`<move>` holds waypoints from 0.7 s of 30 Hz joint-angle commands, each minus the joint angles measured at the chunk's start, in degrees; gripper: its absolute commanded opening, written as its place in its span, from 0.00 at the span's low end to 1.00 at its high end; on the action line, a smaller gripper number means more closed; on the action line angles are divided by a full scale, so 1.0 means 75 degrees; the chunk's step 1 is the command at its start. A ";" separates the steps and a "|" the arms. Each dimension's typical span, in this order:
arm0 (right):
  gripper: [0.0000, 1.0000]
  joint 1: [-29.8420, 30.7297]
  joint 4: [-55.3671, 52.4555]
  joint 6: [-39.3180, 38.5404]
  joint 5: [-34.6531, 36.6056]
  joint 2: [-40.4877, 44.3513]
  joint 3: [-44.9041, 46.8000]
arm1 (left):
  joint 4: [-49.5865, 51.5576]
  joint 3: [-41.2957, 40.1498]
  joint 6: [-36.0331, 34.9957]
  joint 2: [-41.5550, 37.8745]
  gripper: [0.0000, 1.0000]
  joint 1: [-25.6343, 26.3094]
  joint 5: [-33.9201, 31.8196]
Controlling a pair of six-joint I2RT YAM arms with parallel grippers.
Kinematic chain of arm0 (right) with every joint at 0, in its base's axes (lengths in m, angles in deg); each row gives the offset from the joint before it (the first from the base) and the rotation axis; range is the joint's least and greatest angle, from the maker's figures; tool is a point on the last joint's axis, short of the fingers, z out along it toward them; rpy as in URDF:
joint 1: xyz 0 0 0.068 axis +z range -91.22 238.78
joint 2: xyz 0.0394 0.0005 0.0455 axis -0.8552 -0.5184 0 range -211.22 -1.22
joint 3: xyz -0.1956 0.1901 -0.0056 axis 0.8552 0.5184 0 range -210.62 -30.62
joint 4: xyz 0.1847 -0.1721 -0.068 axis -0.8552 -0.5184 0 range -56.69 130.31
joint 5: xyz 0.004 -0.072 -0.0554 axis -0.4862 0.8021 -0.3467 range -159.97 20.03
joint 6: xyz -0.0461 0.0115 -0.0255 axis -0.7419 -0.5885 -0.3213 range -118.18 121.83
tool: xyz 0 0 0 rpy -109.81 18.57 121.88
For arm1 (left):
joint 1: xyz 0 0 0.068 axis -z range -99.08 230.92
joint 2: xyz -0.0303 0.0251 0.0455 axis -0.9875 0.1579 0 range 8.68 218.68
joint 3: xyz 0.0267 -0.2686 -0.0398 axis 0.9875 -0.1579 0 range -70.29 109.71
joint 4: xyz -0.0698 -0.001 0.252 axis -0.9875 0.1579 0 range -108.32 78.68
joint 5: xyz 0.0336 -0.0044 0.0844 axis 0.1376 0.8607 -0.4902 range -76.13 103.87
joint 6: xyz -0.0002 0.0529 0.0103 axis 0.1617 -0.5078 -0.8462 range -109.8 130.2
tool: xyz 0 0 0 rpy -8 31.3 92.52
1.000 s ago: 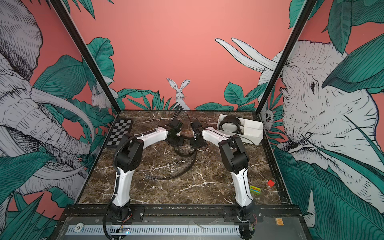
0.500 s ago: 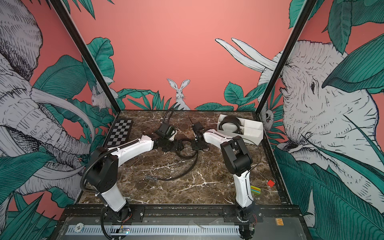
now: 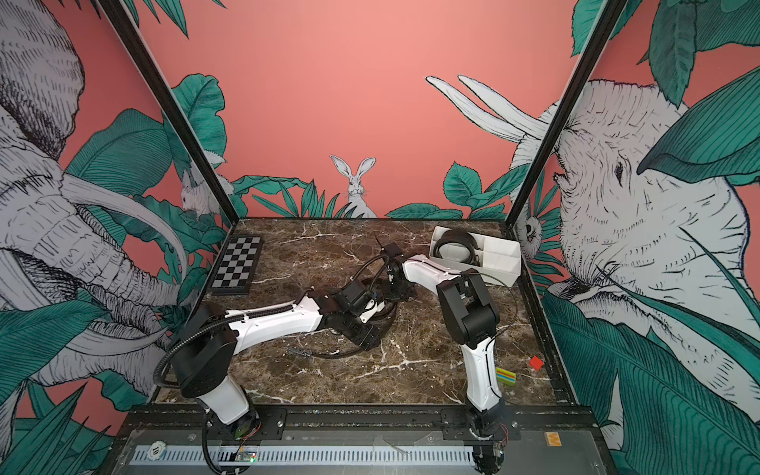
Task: Place the belts into the storage roll
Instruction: Roll the belt at the center of the board.
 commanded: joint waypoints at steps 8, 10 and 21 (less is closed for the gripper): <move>0.32 -0.0031 -0.1014 -0.0453 0.0435 -0.0483 -0.0536 | 0.0815 -0.0053 -0.0706 0.0693 0.27 0.0572 -0.0875; 0.32 -0.0044 -0.1120 -0.0576 0.0588 -0.0482 -0.0454 | 0.0923 -0.0202 -0.0649 0.0608 0.13 0.0567 -0.1478; 0.25 -0.0333 -0.1094 -0.0912 0.1131 -0.0035 0.0617 | 0.1447 -0.0215 -0.0893 0.0158 0.00 -0.0141 -0.3055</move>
